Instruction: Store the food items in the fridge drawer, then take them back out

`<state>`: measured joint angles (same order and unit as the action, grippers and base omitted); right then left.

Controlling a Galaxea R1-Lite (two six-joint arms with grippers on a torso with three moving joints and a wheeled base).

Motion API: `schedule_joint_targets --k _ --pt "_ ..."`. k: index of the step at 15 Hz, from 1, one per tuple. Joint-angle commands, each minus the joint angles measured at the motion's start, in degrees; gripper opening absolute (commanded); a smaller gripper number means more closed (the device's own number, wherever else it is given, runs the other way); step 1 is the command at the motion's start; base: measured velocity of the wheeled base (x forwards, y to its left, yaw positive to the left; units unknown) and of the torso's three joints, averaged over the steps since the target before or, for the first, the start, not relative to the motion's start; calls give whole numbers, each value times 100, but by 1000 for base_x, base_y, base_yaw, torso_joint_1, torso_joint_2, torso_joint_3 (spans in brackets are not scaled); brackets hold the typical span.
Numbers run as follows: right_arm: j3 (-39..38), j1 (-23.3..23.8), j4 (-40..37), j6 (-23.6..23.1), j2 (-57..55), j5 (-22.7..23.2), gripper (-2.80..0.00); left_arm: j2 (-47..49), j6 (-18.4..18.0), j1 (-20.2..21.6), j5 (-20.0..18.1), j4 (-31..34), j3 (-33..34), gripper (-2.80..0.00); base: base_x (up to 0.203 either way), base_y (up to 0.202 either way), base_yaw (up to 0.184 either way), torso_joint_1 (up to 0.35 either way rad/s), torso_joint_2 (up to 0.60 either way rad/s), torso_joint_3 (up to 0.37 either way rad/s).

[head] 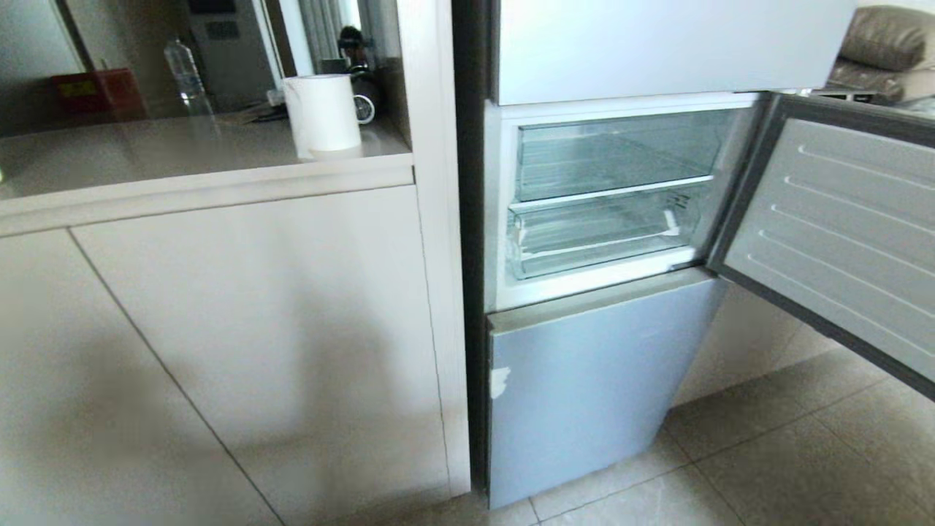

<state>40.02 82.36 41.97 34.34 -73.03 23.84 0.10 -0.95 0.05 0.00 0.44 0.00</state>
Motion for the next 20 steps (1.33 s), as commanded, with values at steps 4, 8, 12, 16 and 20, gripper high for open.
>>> schedule_joint_targets --k 4,8,12,16,20 --pt "109 8 44 18 -230 26 -280 8 -2 4 0 0 0 -280 1 8 -171 2 2 2" --pt "267 -36 1006 138 -1333 1006 -280 8 -2 4 0 0 0 -280 0 2 -63 2 4 4" --pt "972 -827 1256 629 -2382 1436 -280 8 -2 4 0 0 0 -280 0 0 0 0 0 0" --pt "2004 -1284 1068 778 -3056 990 -280 8 -2 4 4 0 0 -280 0 0 0 0 0 0" --pt "2816 -1972 749 1190 -3562 936 -280 8 -2 4 3 0 0 -280 0 0 0 0 0 0"
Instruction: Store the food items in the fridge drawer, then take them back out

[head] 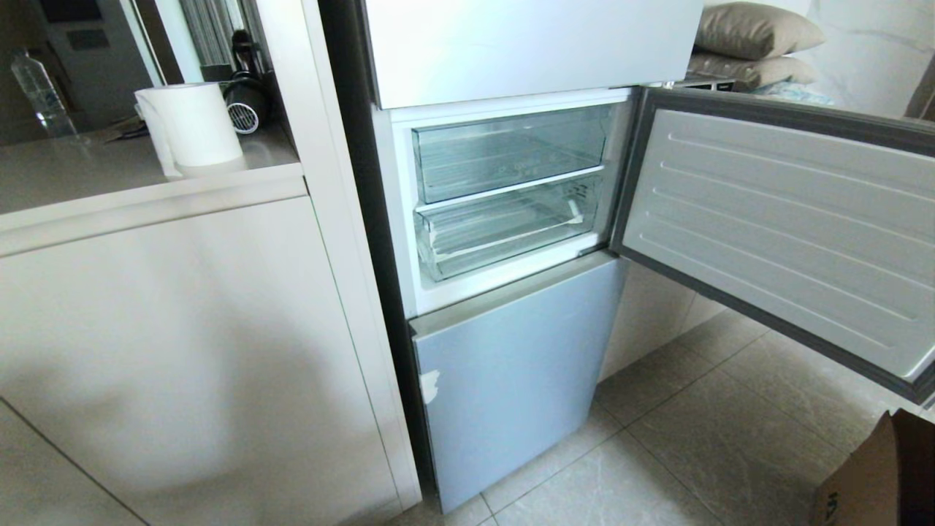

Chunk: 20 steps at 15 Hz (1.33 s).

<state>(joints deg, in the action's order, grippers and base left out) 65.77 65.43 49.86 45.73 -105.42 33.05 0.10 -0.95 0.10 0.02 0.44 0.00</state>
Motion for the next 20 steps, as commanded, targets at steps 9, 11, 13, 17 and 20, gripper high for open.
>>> schedule_joint_targets --k 9,11,13,17,20 --pt "650 -1003 -154 644 -521 121 -280 8 -2 -1 -2 0 0 -280 0 0 0 0 0 0" --pt "253 -987 -161 699 -215 254 -280 8 -2 -1 -2 0 0 -280 0 0 0 0 0 0" --pt "-316 -970 -145 707 214 457 -280 8 -2 -1 -2 0 0 -280 0 0 0 0 0 0" --pt "-1159 -720 -124 866 1695 823 -280 8 -2 -1 -2 0 0 -280 0 0 0 0 0 0" --pt "-958 -57 -148 1774 3106 1008 -280 8 -2 -9 -2 0 0 -280 0 0 0 0 0 0"
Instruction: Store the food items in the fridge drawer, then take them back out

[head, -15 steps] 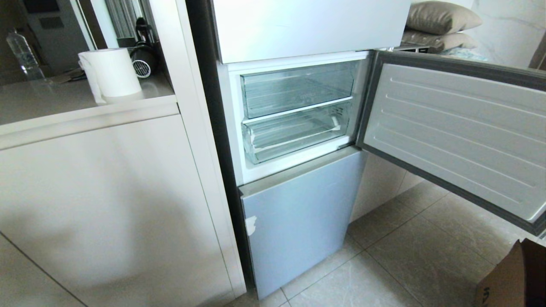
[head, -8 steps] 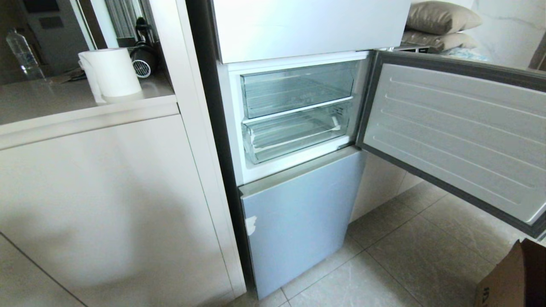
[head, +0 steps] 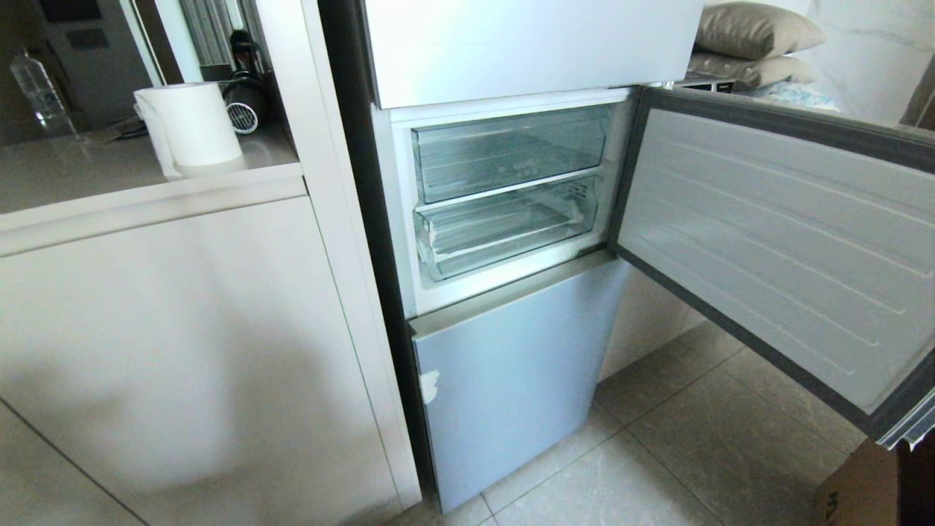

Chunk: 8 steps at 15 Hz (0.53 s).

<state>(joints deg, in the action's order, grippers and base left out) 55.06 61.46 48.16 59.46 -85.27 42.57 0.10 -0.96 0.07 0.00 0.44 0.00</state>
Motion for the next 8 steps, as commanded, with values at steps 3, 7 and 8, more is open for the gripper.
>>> schedule_joint_targets --k 3,7,8 --pt "395 956 -27 1296 1795 -96 -280 8 0 1 0 0 0 -280 0 0 0 0 0 0" --pt "49 813 -1935 117 1810 -2511 -280 8 0 1 7 0 0 -280 0 0 0 0 0 0" --pt "-223 477 -2065 -154 1799 -2975 -280 8 0 1 0 0 0 -280 0 0 0 0 0 0"
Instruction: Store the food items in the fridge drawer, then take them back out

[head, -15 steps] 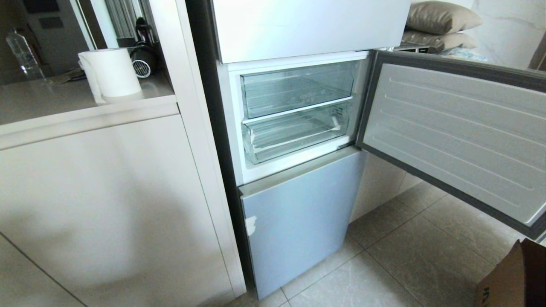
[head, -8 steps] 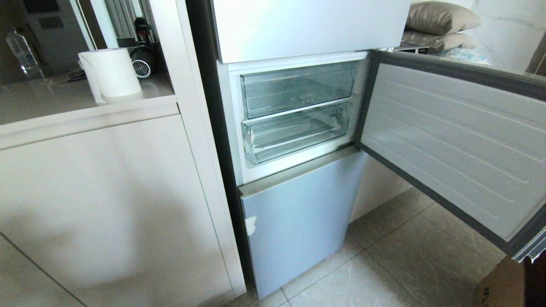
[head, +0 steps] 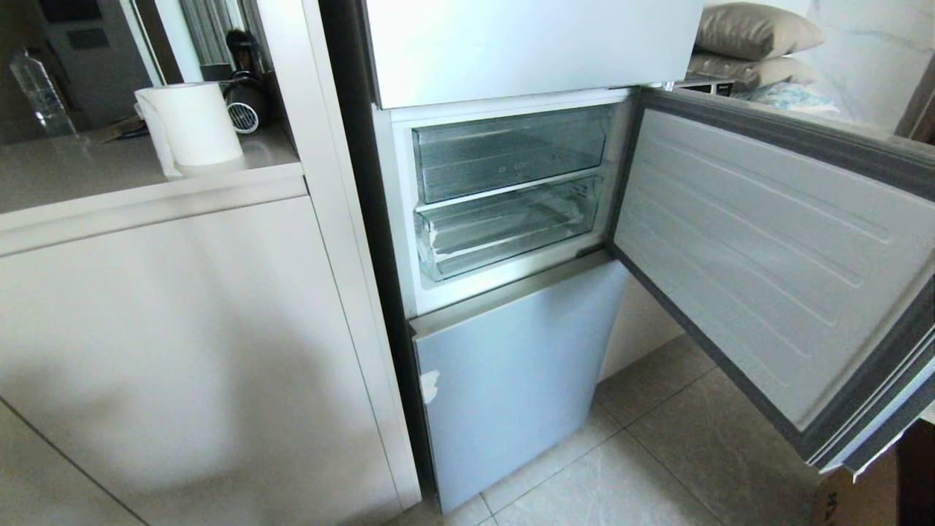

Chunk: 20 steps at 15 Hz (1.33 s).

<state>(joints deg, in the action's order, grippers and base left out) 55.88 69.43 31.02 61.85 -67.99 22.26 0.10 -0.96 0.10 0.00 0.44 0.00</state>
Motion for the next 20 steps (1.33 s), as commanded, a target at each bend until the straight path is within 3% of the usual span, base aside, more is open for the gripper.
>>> schedule_joint_targets --k 1,4,7,9,12,14,16,20 --pt "-601 -860 -386 -575 54 -1259 -280 8 0 -1 8 0 0 -280 0 0 0 0 0 0" --pt "-1310 -2501 -329 -876 -308 -1713 -280 8 0 -1 0 0 0 -280 0 0 0 0 0 0" --pt "-1378 -3892 -326 -1013 -1138 -1844 -280 8 0 -1 9 0 0 -280 0 0 0 0 0 0" --pt "-1155 -4427 -322 -1225 -1860 -1893 -280 8 0 -1 1 0 0 -280 0 0 0 0 0 0" --pt "-568 -5407 -295 -1969 -2739 -1951 -280 8 0 -1 0 0 0 -280 0 0 0 0 0 0" --pt "-131 -6070 -284 -2296 -3215 -2376 -280 8 0 -1 9 0 0 -280 0 0 0 0 0 0" --pt "329 -6708 -226 -2390 -3604 -2849 -280 8 0 -1 3 6 0 -280 0 0 0 0 0 0" --pt "1155 -7651 -202 -2520 -4257 -3220 -280 8 0 -1 0 0 0 -280 0 0 0 0 0 0"
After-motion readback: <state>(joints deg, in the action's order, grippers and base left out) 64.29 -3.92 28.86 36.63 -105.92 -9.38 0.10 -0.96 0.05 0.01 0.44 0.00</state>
